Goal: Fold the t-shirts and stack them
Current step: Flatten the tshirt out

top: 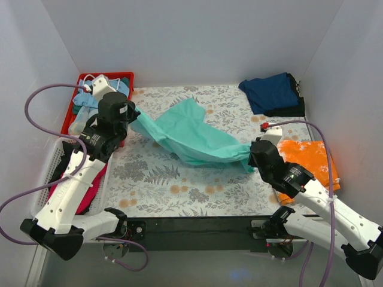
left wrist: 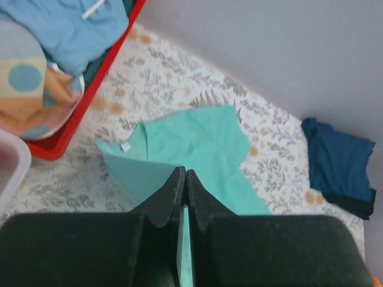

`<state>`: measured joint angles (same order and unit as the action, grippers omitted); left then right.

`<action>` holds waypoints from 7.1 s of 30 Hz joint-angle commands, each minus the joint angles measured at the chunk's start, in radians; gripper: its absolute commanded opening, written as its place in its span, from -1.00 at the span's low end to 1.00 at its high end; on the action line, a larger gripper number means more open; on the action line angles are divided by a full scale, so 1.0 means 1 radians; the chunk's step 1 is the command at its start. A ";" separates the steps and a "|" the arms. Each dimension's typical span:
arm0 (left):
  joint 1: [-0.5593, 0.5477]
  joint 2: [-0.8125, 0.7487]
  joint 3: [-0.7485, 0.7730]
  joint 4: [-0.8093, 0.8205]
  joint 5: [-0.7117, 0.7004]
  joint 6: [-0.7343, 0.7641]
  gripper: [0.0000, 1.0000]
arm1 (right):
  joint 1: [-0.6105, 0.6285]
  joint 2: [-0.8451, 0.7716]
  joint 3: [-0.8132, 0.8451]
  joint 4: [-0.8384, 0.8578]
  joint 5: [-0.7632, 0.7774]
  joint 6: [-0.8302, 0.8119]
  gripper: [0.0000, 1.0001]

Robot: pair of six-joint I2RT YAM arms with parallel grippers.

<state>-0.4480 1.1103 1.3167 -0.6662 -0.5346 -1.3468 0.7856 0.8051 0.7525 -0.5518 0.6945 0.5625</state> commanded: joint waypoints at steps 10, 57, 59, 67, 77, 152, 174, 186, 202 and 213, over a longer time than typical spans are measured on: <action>-0.003 0.072 0.337 0.187 -0.151 0.262 -1.00 | -0.003 0.057 0.320 0.041 0.233 -0.254 -0.97; -0.008 -0.247 -0.553 0.128 -0.206 -0.322 -1.00 | -0.113 -0.009 -0.338 0.172 -0.478 0.196 -0.85; -0.008 -0.254 -0.573 0.116 -0.203 -0.339 -1.00 | -0.080 -0.018 -0.306 0.083 -0.448 0.224 -0.63; -0.008 -0.250 -0.590 0.103 -0.186 -0.341 -1.00 | -0.005 -0.112 -0.248 -0.051 -0.339 0.258 -0.11; -0.009 -0.241 -0.593 0.103 -0.173 -0.325 -1.00 | 0.007 -0.072 -0.309 -0.011 -0.395 0.296 -0.16; -0.008 -0.302 0.279 0.508 0.073 0.340 -1.00 | 0.017 -0.057 0.671 0.084 -0.073 -0.297 -0.97; 0.072 0.524 0.676 0.801 -0.054 0.416 -1.00 | -0.512 0.537 1.016 0.346 -0.449 -0.477 -0.97; 0.147 0.548 0.865 0.705 0.041 0.437 -1.00 | -0.684 0.522 0.991 0.354 -0.659 -0.429 -0.97; 0.121 -0.461 -0.523 0.199 -0.055 -0.167 -1.00 | -0.674 0.117 -0.270 0.543 -0.727 -0.155 -0.97; 0.120 -0.644 -0.616 -0.203 -0.099 -0.474 -1.00 | -0.615 -0.064 -0.426 0.365 -0.699 -0.065 -0.97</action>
<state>-0.3313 0.4438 0.6632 -0.7406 -0.5697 -1.7020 0.1635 0.7773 0.3435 -0.1383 -0.0494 0.4660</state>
